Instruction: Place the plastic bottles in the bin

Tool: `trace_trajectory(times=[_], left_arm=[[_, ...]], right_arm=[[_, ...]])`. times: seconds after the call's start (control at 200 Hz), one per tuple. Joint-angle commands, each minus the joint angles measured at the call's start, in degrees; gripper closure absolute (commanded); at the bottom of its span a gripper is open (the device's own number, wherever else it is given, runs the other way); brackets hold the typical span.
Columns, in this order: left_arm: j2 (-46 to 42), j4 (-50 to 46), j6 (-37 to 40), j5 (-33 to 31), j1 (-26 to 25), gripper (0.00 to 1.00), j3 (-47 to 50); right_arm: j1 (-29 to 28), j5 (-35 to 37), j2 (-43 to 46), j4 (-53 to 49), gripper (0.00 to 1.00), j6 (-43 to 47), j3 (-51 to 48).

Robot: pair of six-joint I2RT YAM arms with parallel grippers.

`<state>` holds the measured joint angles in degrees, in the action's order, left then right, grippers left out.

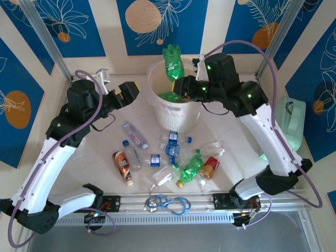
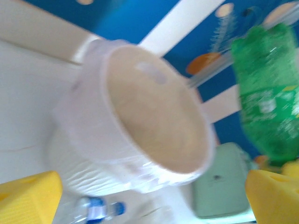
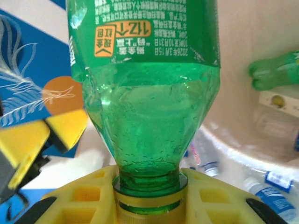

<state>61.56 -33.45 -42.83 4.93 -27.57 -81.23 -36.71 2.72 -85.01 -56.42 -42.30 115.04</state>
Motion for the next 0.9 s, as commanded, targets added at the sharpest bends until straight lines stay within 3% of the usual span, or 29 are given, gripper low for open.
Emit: trace_trajectory(times=[0.0,0.43,0.5,0.645,0.795,0.895], left_arm=[[-1.48,-11.52,4.7,-8.76,-0.21,0.0,2.35],[-6.84,-25.11,1.57,-15.31,-0.03,0.08,14.01],[-7.05,-26.85,0.73,-15.9,0.06,0.08,15.87],[-8.05,-29.65,-1.55,-15.92,0.15,0.09,19.79],[-9.49,-32.47,-3.19,-16.48,0.24,0.11,21.96],[-10.12,-33.34,-4.61,-16.25,0.33,0.13,23.31]], right_arm=[[1.32,2.76,-4.2,-5.41,0.71,3.9,4.07],[3.24,6.24,-16.4,-10.64,0.7,8.35,12.53],[3.31,7.77,-18.03,-11.6,0.63,8.94,13.35],[3.56,11.17,-21.99,-17.76,0.33,9.67,24.12],[2.76,10.5,-23.24,-23.09,0.29,10.14,40.76],[0.93,6.85,-18.06,-19.27,0.28,10.37,37.25]])
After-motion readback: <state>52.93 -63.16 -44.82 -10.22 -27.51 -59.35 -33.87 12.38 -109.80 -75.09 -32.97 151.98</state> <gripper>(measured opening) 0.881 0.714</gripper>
